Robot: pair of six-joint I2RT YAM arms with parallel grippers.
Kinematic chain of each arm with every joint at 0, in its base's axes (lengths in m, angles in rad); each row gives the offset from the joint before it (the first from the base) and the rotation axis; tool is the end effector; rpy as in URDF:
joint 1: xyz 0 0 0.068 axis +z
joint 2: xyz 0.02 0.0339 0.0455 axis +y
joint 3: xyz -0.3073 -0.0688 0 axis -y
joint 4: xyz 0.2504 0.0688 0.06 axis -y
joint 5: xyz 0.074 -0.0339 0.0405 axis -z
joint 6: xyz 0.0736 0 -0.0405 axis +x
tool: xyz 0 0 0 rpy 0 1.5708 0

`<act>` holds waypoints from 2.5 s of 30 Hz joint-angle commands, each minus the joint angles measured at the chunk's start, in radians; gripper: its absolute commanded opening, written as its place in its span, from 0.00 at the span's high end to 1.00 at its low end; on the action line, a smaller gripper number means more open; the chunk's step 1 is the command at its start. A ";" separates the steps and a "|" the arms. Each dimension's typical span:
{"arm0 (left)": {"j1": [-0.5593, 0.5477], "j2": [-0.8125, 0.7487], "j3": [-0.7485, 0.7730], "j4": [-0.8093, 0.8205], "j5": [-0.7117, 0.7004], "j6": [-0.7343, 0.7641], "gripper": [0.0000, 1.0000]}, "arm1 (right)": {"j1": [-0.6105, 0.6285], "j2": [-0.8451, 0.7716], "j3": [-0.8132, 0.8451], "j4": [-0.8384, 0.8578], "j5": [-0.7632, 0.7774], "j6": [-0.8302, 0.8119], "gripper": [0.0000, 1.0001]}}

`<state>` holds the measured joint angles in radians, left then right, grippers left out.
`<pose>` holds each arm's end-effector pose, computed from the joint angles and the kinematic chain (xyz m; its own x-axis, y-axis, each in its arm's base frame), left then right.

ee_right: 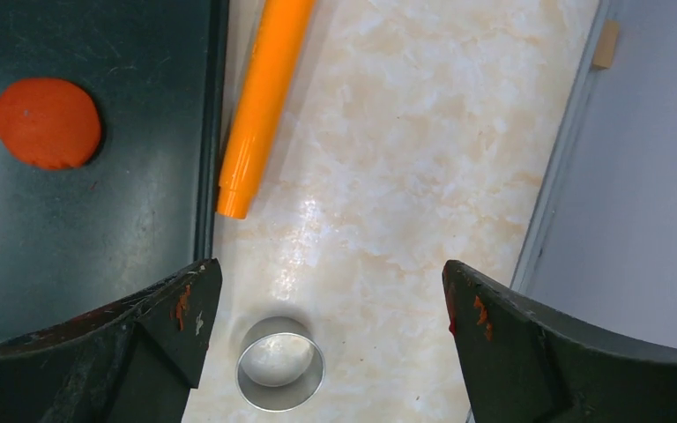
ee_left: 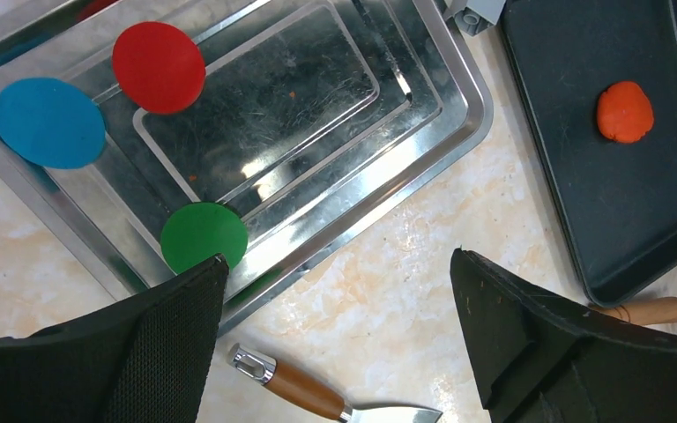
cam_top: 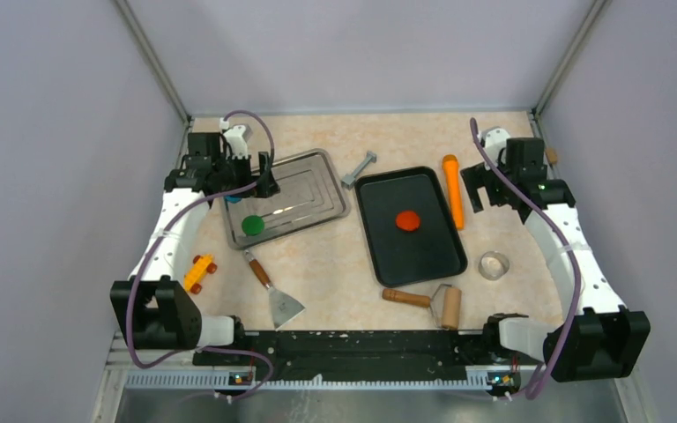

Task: Roll out the dumpling wrappers from the dough

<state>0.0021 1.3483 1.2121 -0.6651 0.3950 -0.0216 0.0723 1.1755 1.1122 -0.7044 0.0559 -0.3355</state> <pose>0.3072 -0.0277 0.3367 -0.7238 -0.0215 -0.6896 0.2502 0.9233 -0.2914 0.2611 0.0148 0.3387 -0.6435 -0.3762 -0.6666 -0.2583 0.9265 -0.2735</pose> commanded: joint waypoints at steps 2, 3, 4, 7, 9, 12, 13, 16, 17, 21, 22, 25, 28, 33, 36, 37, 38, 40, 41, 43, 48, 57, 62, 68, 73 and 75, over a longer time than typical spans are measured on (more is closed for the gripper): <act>0.003 -0.028 -0.025 0.058 -0.010 -0.042 0.01 | 0.007 -0.052 0.006 -0.037 -0.216 -0.112 0.02; 0.003 -0.024 -0.021 0.057 -0.008 -0.043 0.01 | 0.007 -0.059 0.011 -0.071 -0.305 -0.171 0.03; 0.003 -0.020 -0.016 0.054 -0.006 -0.047 0.01 | 0.007 -0.068 0.013 -0.108 -0.420 -0.230 0.04; 0.003 -0.019 -0.011 0.054 -0.004 -0.058 0.01 | 0.052 -0.064 0.017 -0.193 -0.533 -0.341 0.10; 0.003 -0.023 -0.010 0.059 -0.002 -0.059 0.01 | 0.125 -0.040 0.018 -0.254 -0.522 -0.387 0.16; 0.003 -0.028 -0.012 0.070 -0.013 -0.070 0.01 | 0.244 -0.011 -0.020 -0.298 -0.487 -0.432 0.27; 0.002 -0.028 -0.009 0.071 -0.010 -0.071 0.01 | 0.291 -0.005 -0.040 -0.296 -0.469 -0.439 0.30; 0.002 -0.026 0.003 0.080 -0.008 -0.077 0.01 | 0.409 -0.002 -0.110 -0.267 -0.423 -0.452 0.33; 0.002 -0.026 0.007 0.082 -0.008 -0.078 0.01 | 0.442 -0.002 -0.137 -0.247 -0.399 -0.450 0.34; 0.003 -0.031 0.023 0.078 -0.014 -0.070 0.01 | 0.530 0.007 -0.213 -0.193 -0.391 -0.448 0.35; 0.003 -0.033 0.023 0.076 -0.017 -0.067 0.01 | 0.541 0.009 -0.227 -0.180 -0.395 -0.450 0.35; 0.003 -0.044 0.017 0.072 -0.026 -0.055 0.01 | 0.552 0.015 -0.265 -0.163 -0.435 -0.500 0.35; 0.003 -0.045 0.007 0.071 -0.038 -0.048 0.01 | 0.570 0.034 -0.288 -0.169 -0.478 -0.559 0.36; 0.003 -0.020 0.013 0.074 -0.044 -0.044 0.01 | 0.675 0.066 -0.308 -0.182 -0.503 -0.595 0.40; 0.003 -0.001 0.019 0.080 -0.040 -0.057 0.01 | 0.757 0.070 -0.340 -0.155 -0.476 -0.594 0.40; 0.002 0.006 0.023 0.082 -0.036 -0.060 0.01 | 0.783 0.066 -0.356 -0.134 -0.453 -0.590 0.40; 0.002 0.013 0.028 0.081 -0.029 -0.061 0.01 | 0.807 0.063 -0.373 -0.112 -0.435 -0.583 0.40; 0.002 0.030 0.041 0.076 -0.023 -0.063 0.01 | 0.832 0.055 -0.405 -0.051 -0.406 -0.556 0.39; 0.002 0.037 0.049 0.073 -0.021 -0.066 0.01 | 0.844 0.054 -0.422 -0.030 -0.386 -0.539 0.39; 0.003 0.053 0.063 0.071 -0.013 -0.065 0.01 | 0.861 0.056 -0.446 0.000 -0.365 -0.521 0.39; 0.002 0.085 0.086 0.079 -0.005 -0.084 0.01 | 0.870 0.072 -0.459 0.083 -0.312 -0.475 0.41; 0.003 0.082 0.086 0.087 0.011 -0.081 0.01 | 0.882 0.096 -0.462 0.134 -0.311 -0.378 0.51; 0.003 0.091 0.086 0.091 0.017 -0.076 0.01 | 0.882 0.114 -0.506 0.155 -0.318 -0.353 0.52; 0.003 0.095 0.090 0.096 0.043 -0.081 0.01 | 0.880 0.121 -0.421 0.068 -0.305 -0.335 1.00; 0.003 0.082 0.094 0.094 0.099 -0.070 0.02 | 0.778 0.082 -0.122 -0.284 -0.445 -0.363 1.00; -0.032 0.087 0.103 0.090 0.116 -0.062 0.02 | 0.703 0.095 0.027 -0.426 -0.525 -0.404 1.00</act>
<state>-0.0010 1.4410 1.2625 -0.6117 0.4442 -0.1017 0.8848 1.2957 0.8516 -0.8494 -0.3157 -0.6849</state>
